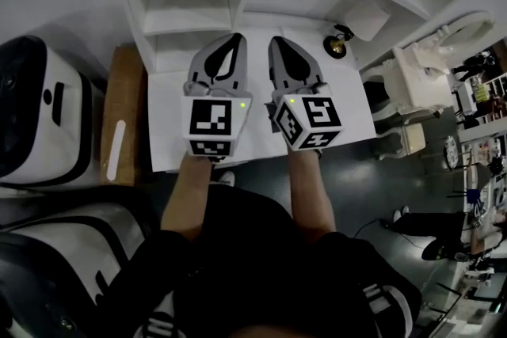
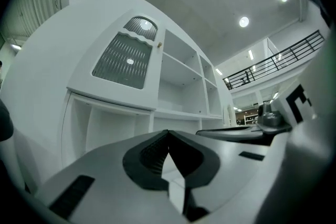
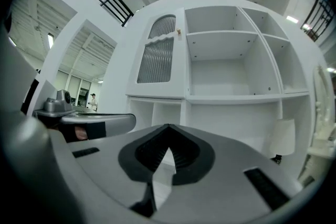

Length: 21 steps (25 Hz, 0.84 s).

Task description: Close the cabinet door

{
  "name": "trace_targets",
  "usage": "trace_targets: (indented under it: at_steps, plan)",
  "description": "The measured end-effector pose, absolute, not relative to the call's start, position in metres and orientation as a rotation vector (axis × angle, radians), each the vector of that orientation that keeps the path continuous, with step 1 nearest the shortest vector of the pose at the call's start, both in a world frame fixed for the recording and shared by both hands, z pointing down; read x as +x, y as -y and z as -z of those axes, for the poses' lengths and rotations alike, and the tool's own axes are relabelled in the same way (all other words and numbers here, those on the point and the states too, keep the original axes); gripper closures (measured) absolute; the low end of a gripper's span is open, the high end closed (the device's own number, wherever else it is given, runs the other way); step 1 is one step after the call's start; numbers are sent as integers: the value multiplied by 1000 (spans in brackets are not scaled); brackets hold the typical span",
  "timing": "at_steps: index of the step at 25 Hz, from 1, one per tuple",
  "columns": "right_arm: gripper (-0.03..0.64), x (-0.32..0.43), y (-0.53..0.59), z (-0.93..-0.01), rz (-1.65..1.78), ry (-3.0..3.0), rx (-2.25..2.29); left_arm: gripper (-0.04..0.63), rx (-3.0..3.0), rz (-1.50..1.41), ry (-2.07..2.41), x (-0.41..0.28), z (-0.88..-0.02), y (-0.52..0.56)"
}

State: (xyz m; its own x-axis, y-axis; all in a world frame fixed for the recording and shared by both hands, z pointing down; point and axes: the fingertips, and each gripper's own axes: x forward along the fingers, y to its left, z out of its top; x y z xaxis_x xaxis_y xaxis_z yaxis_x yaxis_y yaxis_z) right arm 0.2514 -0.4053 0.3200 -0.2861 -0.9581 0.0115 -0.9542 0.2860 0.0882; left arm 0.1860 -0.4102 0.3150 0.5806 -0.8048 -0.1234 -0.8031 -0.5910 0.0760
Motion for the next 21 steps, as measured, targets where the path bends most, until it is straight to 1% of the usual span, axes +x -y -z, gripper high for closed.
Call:
trace_targets:
  at_steps: [9,15,17,21]
  plan:
    - [598,240,345,-336,29,2458,1880,583,2771,127,1396,170,-338,348]
    - [598,217,308,-342,-23,2487,1896,583,2774,68,1406,145,-344,301]
    - [598,204,292,-348,-40,2498,1891,583,2750,67,1397,131,-349,280]
    - [598,158,261,-363,-45,2529,1872,583,2705,109,1401,77,-358,244]
